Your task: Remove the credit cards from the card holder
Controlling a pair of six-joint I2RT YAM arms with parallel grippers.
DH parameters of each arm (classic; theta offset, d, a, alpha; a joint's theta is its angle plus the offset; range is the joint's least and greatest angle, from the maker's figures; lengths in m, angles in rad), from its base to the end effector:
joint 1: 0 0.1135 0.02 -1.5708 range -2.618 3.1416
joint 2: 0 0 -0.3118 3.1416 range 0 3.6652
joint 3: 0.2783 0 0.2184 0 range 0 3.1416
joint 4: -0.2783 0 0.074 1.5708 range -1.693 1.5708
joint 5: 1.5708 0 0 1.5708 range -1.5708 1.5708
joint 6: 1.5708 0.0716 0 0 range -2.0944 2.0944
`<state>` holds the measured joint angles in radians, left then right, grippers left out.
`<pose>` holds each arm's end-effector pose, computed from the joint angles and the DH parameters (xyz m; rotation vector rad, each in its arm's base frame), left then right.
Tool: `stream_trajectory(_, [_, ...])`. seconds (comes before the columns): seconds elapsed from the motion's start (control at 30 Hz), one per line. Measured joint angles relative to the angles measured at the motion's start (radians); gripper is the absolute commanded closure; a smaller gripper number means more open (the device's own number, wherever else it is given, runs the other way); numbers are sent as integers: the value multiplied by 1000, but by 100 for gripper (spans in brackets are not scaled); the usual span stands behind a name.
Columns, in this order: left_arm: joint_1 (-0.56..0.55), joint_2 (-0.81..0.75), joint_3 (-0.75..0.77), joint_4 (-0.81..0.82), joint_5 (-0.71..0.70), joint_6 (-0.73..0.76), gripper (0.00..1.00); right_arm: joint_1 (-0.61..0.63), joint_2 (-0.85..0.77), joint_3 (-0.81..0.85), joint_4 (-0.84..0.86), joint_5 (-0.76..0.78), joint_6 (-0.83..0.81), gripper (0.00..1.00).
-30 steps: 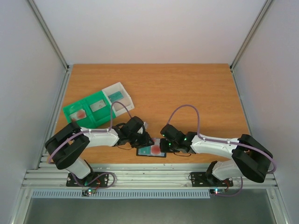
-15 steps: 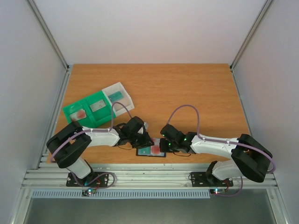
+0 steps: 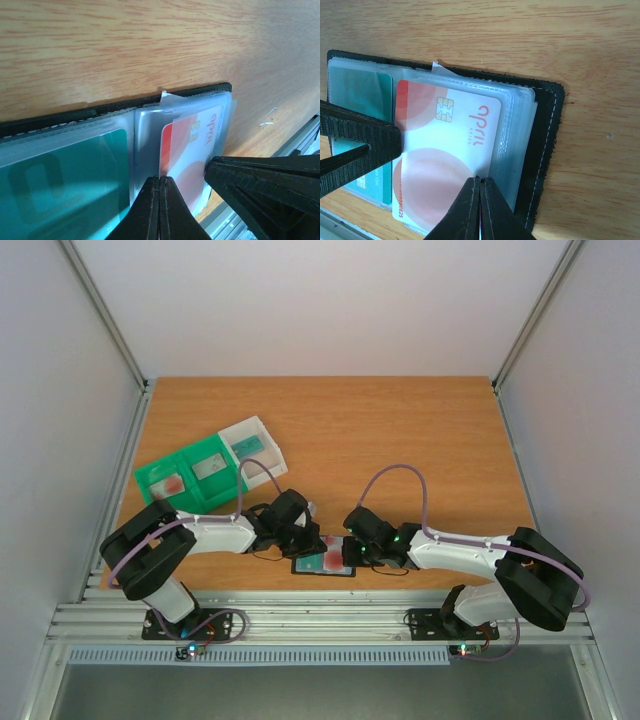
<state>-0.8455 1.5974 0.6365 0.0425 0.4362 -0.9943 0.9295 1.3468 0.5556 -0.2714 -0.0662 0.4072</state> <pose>0.1645 -0.2312 0.1770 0.0013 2.8654 -1.1527 0.1229 0.1726 0.1833 -0.7295 2.6386 0.5117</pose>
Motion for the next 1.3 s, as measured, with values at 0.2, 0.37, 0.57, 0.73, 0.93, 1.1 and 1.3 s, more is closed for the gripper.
stream_trajectory(0.2, [0,-5,0,-2,-1,6,100,0,0,-1,1,1,0,97])
stream_trajectory(0.37, [-2,-26,0,-14,-7,16,100,0,0,-2,4,2,0,97])
stream_trajectory(0.57, [-3,-47,0,-34,-19,34,99,0,5,-3,20,1,0,97])
stream_trajectory(0.73, [1,-53,-1,-41,-23,37,100,0,10,-3,30,1,0,98])
stream_trajectory(0.93, [16,-61,-11,-43,-23,37,100,0,16,-3,43,1,0,98])
stream_trajectory(1.1, [31,-81,-29,-41,-18,37,100,0,16,-3,44,1,0,98])
stream_trajectory(1.3, [44,-92,-65,-13,4,33,100,0,18,-3,48,0,0,98])
